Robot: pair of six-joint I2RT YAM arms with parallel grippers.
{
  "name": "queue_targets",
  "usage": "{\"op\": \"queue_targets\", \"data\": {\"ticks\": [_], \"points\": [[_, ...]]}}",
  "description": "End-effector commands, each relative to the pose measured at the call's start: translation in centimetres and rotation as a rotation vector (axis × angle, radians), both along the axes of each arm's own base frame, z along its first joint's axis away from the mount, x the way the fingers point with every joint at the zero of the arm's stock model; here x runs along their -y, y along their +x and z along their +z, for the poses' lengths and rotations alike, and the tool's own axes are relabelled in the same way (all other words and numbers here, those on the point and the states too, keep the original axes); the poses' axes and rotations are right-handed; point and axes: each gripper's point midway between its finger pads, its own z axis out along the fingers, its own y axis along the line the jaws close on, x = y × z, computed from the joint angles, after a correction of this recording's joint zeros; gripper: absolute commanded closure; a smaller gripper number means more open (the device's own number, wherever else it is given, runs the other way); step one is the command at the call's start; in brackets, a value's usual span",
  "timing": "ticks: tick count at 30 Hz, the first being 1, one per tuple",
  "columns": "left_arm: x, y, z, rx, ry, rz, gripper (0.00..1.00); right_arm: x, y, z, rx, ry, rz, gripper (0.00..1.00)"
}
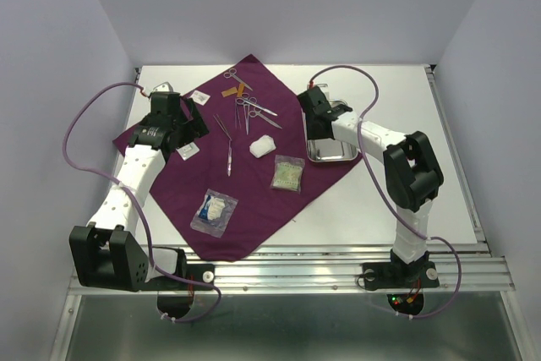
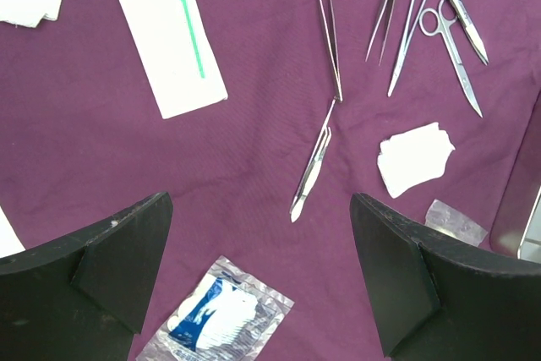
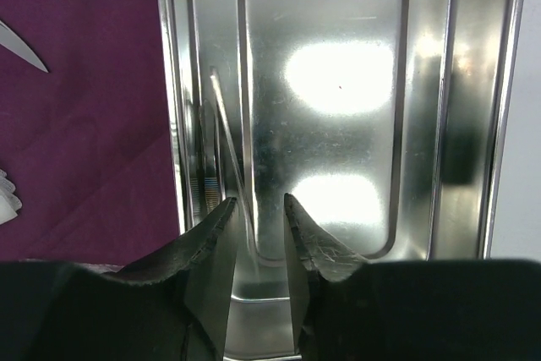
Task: Prepare the surgical pack
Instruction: Place the medical item in the container.
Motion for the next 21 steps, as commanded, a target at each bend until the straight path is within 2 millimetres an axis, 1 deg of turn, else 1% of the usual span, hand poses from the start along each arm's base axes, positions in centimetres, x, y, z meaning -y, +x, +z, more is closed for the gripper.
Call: {"op": "queue_targets", "data": {"ticks": [1, 2, 7, 10, 11, 13, 15, 16, 17, 18, 19, 20, 21], "points": [[0.1, 0.6, 2.4, 0.063, -0.004, -0.015, 0.01, 0.0, 1.0, 1.2, 0.057, 0.010, -0.012, 0.66], [0.0, 0.6, 2.3, 0.062, -0.001, -0.011, 0.01, 0.0, 1.1, 1.6, 0.067, 0.009, -0.017, 0.64], [0.3, 0.6, 1.3, 0.035, -0.014, -0.017, 0.01, -0.3, 1.2, 3.8, 0.102, 0.045, -0.008, 0.63], [0.4, 0.5, 0.8, 0.026, -0.021, -0.021, 0.01, -0.8, 1.2, 4.9, 0.117, 0.078, 0.005, 0.58], [0.4, 0.6, 0.8, 0.027, -0.021, -0.021, 0.01, -0.9, 1.3, 5.6, 0.128, 0.089, 0.006, 0.53], [0.4, 0.6, 0.8, 0.027, -0.018, -0.022, 0.01, -2.3, 0.8, 6.3, 0.136, 0.107, 0.033, 0.51], [0.2, 0.7, 0.8, 0.026, -0.012, -0.016, 0.01, -3.9, 0.7, 7.1, 0.141, 0.136, 0.072, 0.54], [0.2, 0.7, 0.9, 0.025, -0.012, -0.016, 0.01, -5.2, 0.2, 7.3, 0.138, 0.139, 0.109, 0.55], [0.2, 0.7, 0.8, 0.023, -0.012, -0.016, 0.01, -6.2, 0.4, 7.6, 0.145, 0.144, 0.128, 0.55], [0.3, 0.6, 0.7, 0.022, -0.014, -0.016, 0.01, -7.4, -0.1, 7.6, 0.140, 0.139, 0.159, 0.55], [0.3, 0.6, 0.7, 0.023, -0.017, -0.015, 0.01, -8.1, -0.2, 7.6, 0.139, 0.140, 0.173, 0.50], [0.3, 0.6, 0.6, 0.023, -0.020, -0.015, 0.01, -8.6, 0.4, 7.5, 0.142, 0.140, 0.174, 0.48], [0.3, 0.5, 0.6, 0.021, -0.020, -0.016, 0.01, -9.4, 0.2, 7.4, 0.136, 0.137, 0.191, 0.46]]}}
